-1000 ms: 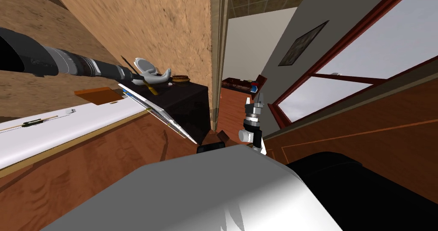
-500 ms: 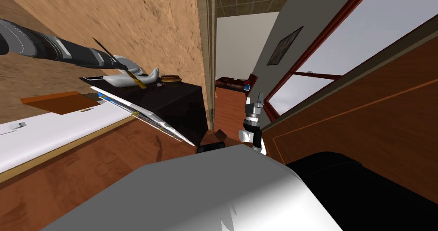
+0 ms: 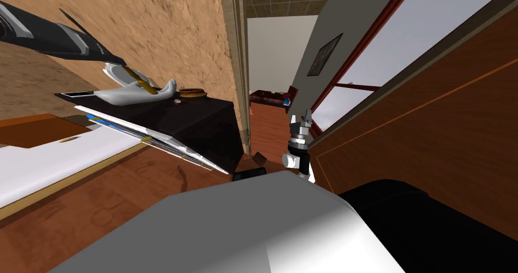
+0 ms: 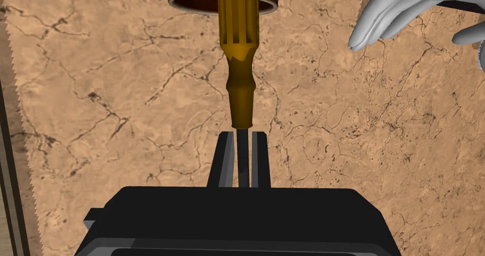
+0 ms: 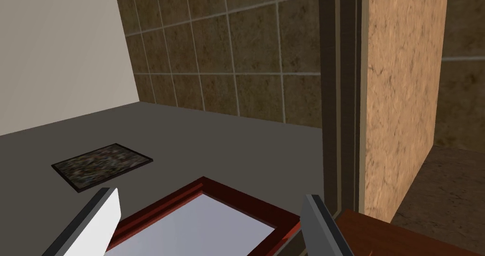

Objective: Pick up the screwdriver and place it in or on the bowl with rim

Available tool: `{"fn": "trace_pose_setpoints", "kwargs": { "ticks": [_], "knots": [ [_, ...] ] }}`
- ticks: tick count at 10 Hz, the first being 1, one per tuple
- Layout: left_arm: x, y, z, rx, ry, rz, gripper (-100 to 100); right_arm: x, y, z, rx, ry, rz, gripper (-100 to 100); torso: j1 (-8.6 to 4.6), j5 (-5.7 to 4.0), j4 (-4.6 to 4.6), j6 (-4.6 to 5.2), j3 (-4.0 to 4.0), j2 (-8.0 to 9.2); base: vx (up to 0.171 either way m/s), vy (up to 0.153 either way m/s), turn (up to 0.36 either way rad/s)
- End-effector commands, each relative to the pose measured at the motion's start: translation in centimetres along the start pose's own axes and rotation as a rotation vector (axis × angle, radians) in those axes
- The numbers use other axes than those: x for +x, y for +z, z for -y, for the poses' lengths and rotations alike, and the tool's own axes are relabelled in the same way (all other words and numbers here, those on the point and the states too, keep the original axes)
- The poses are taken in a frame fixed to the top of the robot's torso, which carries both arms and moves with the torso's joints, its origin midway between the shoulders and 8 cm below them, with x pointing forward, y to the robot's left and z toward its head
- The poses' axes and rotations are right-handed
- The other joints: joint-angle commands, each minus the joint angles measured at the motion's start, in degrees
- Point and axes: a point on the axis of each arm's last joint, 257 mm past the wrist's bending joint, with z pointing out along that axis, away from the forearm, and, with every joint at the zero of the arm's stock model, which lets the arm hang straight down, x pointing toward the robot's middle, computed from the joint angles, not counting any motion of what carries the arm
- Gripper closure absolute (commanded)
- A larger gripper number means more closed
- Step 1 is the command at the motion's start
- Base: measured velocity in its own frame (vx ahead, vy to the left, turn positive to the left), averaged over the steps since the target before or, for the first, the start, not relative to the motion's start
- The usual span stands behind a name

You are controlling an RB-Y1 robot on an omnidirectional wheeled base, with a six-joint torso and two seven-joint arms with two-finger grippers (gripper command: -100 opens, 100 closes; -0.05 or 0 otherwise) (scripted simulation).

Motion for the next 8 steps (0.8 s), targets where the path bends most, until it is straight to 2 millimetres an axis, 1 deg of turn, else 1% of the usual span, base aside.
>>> {"fn": "trace_pose_setpoints", "kwargs": {
  "ticks": [1,2,4,8],
  "knots": [
    [-2.0,-0.8,-0.8,-0.032,-0.012,0.026,100,0.0,0.0,0.0,0.000,0.000,0.000,0,0.00,0.00,0.00,0.00,0.00,0.00,-0.004,0.007,-0.135],
    [-3.1,-1.4,-1.3,-0.052,-0.019,0.040,100,0.0,0.0,0.0,0.000,0.000,0.000,0,-0.03,-0.04,0.01,0.05,0.00,-0.02,0.015,0.012,-0.213],
    [-4.3,-2.3,-2.2,-0.074,-0.024,0.044,100,0.0,0.0,0.0,0.000,0.000,0.000,0,-0.08,-0.05,-0.04,0.07,-0.11,-0.18,0.061,0.012,-0.214],
    [-4.2,-2.8,-3.0,-0.081,-0.022,0.008,100,0.0,0.0,0.0,0.000,0.000,0.000,0,0.00,0.00,-0.17,0.06,-0.33,-0.53,0.099,0.011,-0.095]
  ]
}}
